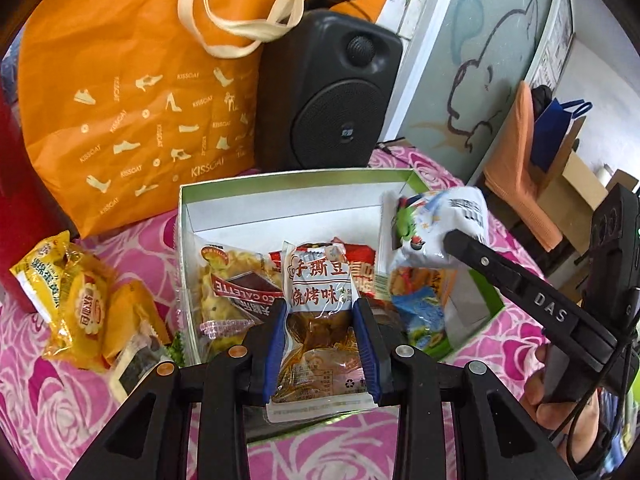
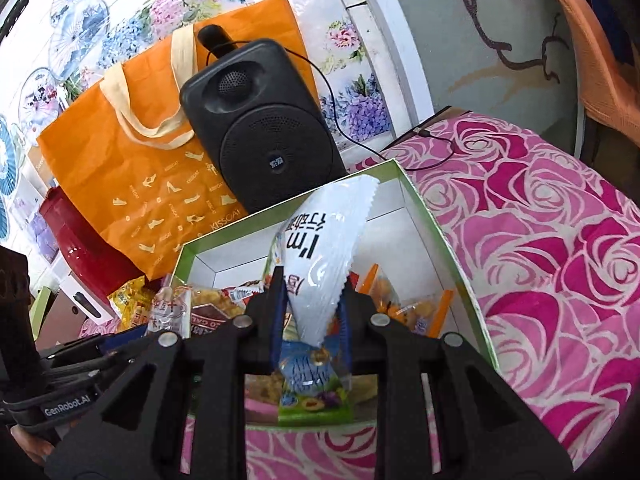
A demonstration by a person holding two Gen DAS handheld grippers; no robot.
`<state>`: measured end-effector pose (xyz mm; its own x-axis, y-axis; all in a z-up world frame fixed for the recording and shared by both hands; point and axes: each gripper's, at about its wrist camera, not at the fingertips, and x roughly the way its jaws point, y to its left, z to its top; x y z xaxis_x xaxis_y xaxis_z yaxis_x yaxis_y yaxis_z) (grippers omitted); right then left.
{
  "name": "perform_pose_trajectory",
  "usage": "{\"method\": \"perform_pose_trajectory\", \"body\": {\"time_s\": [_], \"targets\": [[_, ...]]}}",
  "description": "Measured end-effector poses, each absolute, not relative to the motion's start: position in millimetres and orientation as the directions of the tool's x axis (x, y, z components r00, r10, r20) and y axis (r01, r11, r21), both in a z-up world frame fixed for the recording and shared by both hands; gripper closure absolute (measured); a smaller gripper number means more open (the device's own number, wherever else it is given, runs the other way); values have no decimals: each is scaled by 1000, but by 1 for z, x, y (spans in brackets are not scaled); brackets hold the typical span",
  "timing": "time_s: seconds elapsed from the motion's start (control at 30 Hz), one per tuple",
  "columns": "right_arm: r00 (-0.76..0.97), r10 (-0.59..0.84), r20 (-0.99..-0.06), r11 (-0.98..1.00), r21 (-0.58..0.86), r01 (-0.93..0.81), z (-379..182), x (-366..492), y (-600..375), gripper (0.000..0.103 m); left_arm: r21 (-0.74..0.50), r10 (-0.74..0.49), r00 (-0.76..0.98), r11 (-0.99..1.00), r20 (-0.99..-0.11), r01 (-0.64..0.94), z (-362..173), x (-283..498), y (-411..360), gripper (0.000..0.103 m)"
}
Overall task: Organize snacks
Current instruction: 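Carry both bags into the green box and open both tools to release them, then move both open tools back toward the remaining snacks on the table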
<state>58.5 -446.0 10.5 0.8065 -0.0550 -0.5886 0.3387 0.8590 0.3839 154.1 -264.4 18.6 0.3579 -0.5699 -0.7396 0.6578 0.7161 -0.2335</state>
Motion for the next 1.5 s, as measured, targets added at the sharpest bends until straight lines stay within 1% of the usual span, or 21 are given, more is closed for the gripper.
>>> {"method": "perform_pose_trajectory", "body": {"time_s": [0.03, 0.07, 0.1, 0.13, 0.17, 0.2, 0.27, 0.43, 0.53, 0.63, 0.77, 1.07, 1.2, 1.3, 1.4, 1.5], "targets": [[795, -57, -604, 864, 369, 342, 7, 62, -446, 72, -224, -563, 368, 722, -740, 655, 17, 155, -264, 65], [776, -66, -627, 871, 344, 351, 4, 65, -446, 51, -211, -553, 381, 730, -741, 650, 17, 154, -263, 45], [768, -71, -637, 878, 326, 351, 1, 65, -446, 25, -187, -535, 409, 747, -739, 638, 17, 153, -260, 31], [768, -70, -637, 885, 315, 342, 0, 64, -445, 13, -171, -524, 436, 760, -732, 627, 18, 152, -258, 13], [773, -73, -630, 894, 302, 331, 0, 61, -443, 3, -149, -513, 481, 778, -711, 610, 21, 149, -254, 11], [778, -77, -624, 899, 294, 325, 1, 58, -442, 3, -135, -508, 505, 785, -698, 604, 23, 147, -250, 10], [781, -90, -619, 910, 268, 317, 4, 54, -438, 2, -139, -508, 494, 783, -706, 606, 24, 148, -248, 10], [755, -80, -651, 911, 259, 320, 3, 54, -433, 1, -138, -495, 503, 796, -708, 589, 28, 142, -236, 10], [752, -74, -655, 917, 252, 310, 7, 50, -424, 1, -142, -492, 504, 801, -710, 582, 32, 138, -228, 10], [762, -50, -646, 925, 258, 278, 17, 46, -413, 1, -133, -489, 517, 804, -703, 580, 38, 130, -222, 10], [774, -62, -630, 939, 225, 258, 35, 39, -395, 1, -136, -495, 533, 807, -687, 575, 50, 122, -211, 10], [802, -43, -595, 964, 186, 189, 67, 27, -357, 1, -147, -500, 567, 820, -655, 554, 70, 104, -181, 10], [802, -21, -597, 972, 174, 155, 70, 26, -339, 1, -155, -487, 587, 837, -646, 524, 72, 99, -159, 10], [789, -11, -614, 980, 149, 129, 66, 27, -323, 1, -148, -457, 617, 862, -641, 485, 69, 100, -136, 10], [770, 7, -638, 988, 125, 95, 58, 30, -303, 1, -145, -406, 646, 897, -646, 418, 62, 110, -104, 10], [748, 58, -661, 989, 139, 46, 46, 35, -282, 1, -174, -377, 659, 919, -651, 354, 53, 121, -77, 10]]}}
